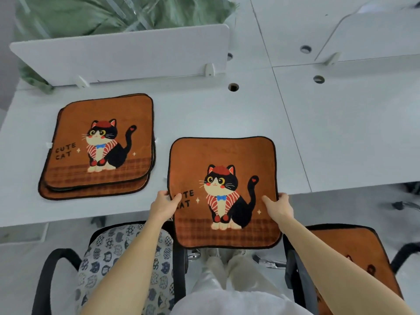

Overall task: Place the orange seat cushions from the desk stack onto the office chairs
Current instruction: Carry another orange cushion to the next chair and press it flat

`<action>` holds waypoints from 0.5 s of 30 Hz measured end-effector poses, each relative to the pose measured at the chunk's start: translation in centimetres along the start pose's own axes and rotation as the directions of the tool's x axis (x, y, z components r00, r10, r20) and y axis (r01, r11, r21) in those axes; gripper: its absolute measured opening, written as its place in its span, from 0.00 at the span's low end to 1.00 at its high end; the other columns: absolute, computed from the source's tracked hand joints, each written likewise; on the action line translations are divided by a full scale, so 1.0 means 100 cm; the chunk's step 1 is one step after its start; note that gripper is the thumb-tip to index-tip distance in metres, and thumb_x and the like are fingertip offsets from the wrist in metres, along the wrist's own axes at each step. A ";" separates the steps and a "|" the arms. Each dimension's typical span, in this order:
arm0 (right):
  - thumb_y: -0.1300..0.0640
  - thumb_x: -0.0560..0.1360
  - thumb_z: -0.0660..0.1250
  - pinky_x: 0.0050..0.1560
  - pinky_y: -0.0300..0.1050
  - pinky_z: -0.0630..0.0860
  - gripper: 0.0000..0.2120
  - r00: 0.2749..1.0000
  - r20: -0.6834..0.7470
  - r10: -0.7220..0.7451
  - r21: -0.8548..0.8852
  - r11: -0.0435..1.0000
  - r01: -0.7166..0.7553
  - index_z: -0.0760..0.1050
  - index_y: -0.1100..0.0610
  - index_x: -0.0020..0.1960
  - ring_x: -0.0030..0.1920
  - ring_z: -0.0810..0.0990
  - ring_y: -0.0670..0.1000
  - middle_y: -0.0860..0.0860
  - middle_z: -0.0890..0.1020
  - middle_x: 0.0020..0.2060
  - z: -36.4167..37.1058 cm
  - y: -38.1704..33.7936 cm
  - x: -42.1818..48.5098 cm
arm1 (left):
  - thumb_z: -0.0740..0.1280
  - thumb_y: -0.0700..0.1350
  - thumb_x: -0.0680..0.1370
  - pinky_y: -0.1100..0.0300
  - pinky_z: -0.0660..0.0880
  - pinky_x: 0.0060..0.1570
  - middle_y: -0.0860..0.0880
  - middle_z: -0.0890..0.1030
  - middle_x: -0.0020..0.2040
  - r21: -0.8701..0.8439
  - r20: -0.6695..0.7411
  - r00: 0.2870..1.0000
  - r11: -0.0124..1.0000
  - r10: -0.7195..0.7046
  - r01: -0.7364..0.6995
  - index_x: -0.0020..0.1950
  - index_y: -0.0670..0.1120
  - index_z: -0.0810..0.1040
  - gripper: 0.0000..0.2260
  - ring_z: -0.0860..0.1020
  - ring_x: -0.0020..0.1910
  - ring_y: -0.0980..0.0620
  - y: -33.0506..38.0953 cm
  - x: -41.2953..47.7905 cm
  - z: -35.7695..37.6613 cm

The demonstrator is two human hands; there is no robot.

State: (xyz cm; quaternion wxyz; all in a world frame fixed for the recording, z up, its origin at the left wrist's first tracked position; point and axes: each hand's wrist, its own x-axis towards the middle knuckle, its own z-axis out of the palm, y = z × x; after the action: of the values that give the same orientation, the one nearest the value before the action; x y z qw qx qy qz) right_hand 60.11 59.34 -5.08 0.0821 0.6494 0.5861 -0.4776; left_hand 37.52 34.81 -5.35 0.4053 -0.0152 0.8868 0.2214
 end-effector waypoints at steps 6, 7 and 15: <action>0.55 0.83 0.59 0.49 0.48 0.79 0.19 0.974 0.023 -0.227 -0.103 0.968 0.228 0.66 0.50 0.73 0.49 0.82 0.54 0.52 0.81 0.60 -0.011 0.007 -0.028 | 0.64 0.52 0.79 0.57 0.71 0.38 0.49 0.81 0.41 -0.003 0.014 0.986 0.987 0.163 -0.163 0.48 0.47 0.78 0.09 0.77 0.39 0.51 0.026 -0.017 0.003; 0.56 0.82 0.59 0.46 0.47 0.79 0.18 0.967 0.005 -0.256 -0.103 0.961 0.255 0.67 0.50 0.72 0.46 0.82 0.52 0.51 0.82 0.58 -0.014 0.010 -0.033 | 0.64 0.51 0.79 0.58 0.69 0.36 0.49 0.80 0.39 -0.029 0.018 0.983 0.983 0.185 -0.184 0.45 0.47 0.77 0.08 0.77 0.38 0.52 0.032 -0.022 0.006; 0.61 0.81 0.60 0.39 0.50 0.78 0.10 0.894 -0.340 -0.290 0.060 0.943 0.329 0.70 0.46 0.55 0.41 0.81 0.54 0.48 0.82 0.45 -0.081 0.065 -0.083 | 0.56 0.50 0.83 0.67 0.70 0.35 0.53 0.80 0.50 -0.088 0.124 0.874 0.882 0.470 -0.462 0.60 0.51 0.74 0.10 0.77 0.43 0.60 0.095 -0.080 0.068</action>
State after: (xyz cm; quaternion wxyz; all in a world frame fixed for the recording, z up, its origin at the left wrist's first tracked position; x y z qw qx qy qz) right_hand 71.01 57.14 2.17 -0.1309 0.6214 0.6588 -0.4034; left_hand 45.75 44.93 0.13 0.4012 0.2032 0.8268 0.3378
